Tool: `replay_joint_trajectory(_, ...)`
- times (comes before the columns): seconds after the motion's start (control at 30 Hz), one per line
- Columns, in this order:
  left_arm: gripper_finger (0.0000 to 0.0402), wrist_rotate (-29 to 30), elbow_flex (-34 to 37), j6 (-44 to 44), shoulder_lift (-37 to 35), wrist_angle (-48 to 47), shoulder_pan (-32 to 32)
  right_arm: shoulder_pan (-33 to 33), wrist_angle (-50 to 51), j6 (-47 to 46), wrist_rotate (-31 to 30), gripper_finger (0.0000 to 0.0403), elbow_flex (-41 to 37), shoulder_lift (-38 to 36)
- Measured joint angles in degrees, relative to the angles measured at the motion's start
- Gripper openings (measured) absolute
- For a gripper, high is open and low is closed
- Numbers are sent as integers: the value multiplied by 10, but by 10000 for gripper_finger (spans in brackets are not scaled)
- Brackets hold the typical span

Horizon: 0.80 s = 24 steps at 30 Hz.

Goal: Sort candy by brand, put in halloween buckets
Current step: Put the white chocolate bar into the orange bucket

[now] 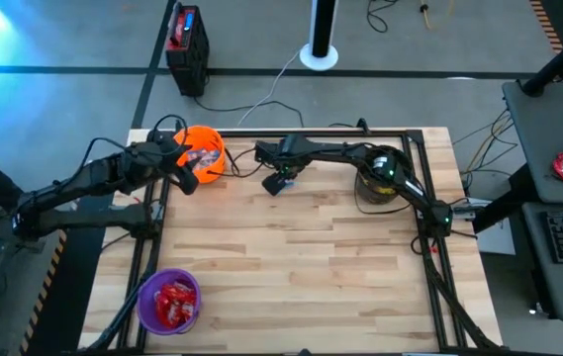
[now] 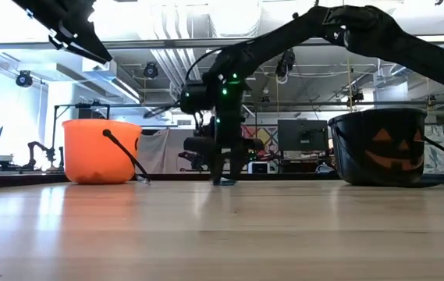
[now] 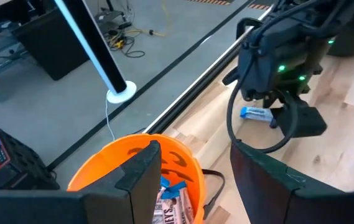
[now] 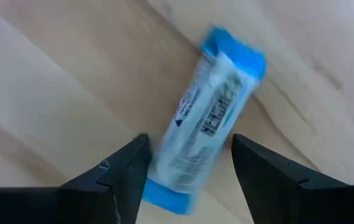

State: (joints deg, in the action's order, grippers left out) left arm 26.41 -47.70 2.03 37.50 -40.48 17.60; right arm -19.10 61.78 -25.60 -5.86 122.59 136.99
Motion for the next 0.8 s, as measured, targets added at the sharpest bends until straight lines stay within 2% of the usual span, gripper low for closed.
replay_joint_trajectory(0.1, 176, 0, 11, 0, -1, 12, -10, 0, -12, -1, 1, 196, -16, -2)
replay_joint_trajectory(0.3, 176, -3, 43, 0, -8, 47, -30, 3, -23, 1, -1, 98, -35, -4)
replay_joint_trajectory(0.57, 176, -47, 73, 2, -14, 76, -81, 22, -14, 43, -6, 88, -25, -17)
replay_joint_trajectory(0.8, 176, -53, 83, 7, -19, 80, -162, 63, 8, 100, 2, 56, -43, -88)
